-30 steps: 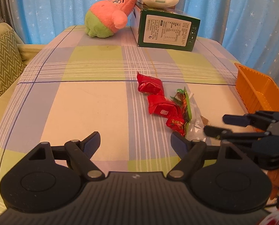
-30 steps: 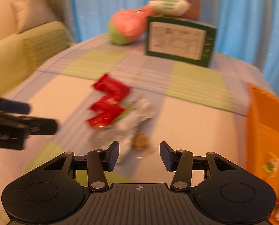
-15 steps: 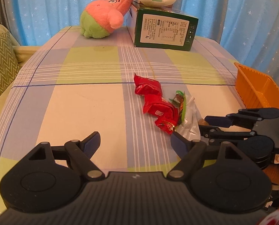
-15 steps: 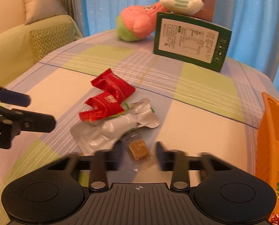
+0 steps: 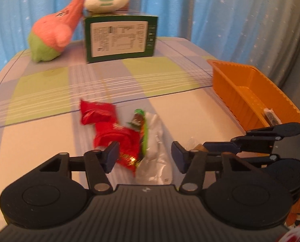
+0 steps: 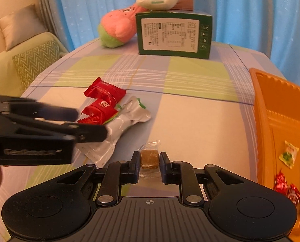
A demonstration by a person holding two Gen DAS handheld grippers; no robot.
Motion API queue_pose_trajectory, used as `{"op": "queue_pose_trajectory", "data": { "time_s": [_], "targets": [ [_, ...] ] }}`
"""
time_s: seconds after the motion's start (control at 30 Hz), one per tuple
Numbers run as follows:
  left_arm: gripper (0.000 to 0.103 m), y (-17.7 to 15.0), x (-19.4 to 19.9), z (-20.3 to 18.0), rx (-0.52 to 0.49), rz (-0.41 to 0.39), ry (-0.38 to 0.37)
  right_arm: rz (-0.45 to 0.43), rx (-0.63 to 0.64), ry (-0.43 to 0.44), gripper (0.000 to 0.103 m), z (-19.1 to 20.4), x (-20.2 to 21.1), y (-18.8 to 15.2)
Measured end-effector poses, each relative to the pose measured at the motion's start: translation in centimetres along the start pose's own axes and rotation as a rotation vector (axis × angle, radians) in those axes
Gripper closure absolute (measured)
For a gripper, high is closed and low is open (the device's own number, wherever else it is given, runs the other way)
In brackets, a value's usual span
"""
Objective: Organize snacks
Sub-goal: 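Grasp the white wrapped bar with the left tool while the right tool holds the brown candy, then carry both snacks over the orange tray and open both tools to drop them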
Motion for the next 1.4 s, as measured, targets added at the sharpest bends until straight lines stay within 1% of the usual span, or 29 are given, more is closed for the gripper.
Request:
{"op": "queue_pose_trajectory", "data": {
  "time_s": [0.07,0.3,0.33,0.37,0.47,0.6,0.8,0.87,1.17,1.27,1.4],
  "targets": [
    [0.058,0.2,-0.8,-0.6,-0.026,0.008,-0.022,0.003,-0.016,-0.002,0.082,-0.2,0.2,-0.2],
    [0.06,0.1,-3.6,-1.1,-0.065,0.061,-0.028,0.007,-0.067,-0.008,0.082,-1.2,0.8,-0.8],
    [0.062,0.0,-3.9,-1.1,-0.077,0.072,-0.02,0.01,-0.068,-0.009,0.082,-1.3,0.8,-0.9],
    [0.069,-0.2,-4.1,-1.2,-0.091,0.08,-0.008,0.012,-0.068,-0.009,0.082,-1.3,0.8,-0.9],
    [0.072,-0.6,-3.8,-1.4,-0.099,0.091,0.0,0.021,-0.082,-0.005,0.082,-1.4,0.9,-1.3],
    [0.073,-2.1,-1.7,-2.2,-0.08,0.109,-0.005,0.026,-0.107,-0.012,0.082,-1.4,1.6,-1.7],
    [0.073,-5.8,2.0,-2.8,-0.006,0.143,0.007,0.04,-0.115,-0.008,0.082,-0.7,3.3,-3.7],
    [0.072,-6.5,2.8,-2.7,0.014,0.132,0.015,0.035,-0.103,-0.012,0.082,-0.5,3.7,-4.4],
    [0.072,-6.5,2.9,-2.0,0.045,0.123,0.025,0.011,-0.001,-0.045,0.082,0.2,3.5,-4.7],
    [0.067,-6.4,2.8,-1.6,0.076,0.115,0.018,0.006,0.032,-0.058,0.082,0.5,3.3,-4.8],
    [0.067,-6.3,2.7,-1.1,0.098,0.104,0.019,-0.002,0.047,-0.064,0.082,0.5,3.2,-4.9]
  ]
}}
Point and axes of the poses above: each gripper's, at about its wrist camera, not at the fingertips, and x roughly against the way its jaws point, z to its left, y to its top, the point moved 8 cm from there along -x, roughly the way its jaws point, and after that the axes turned 7 degrees about -x, right-handed, at the moved point
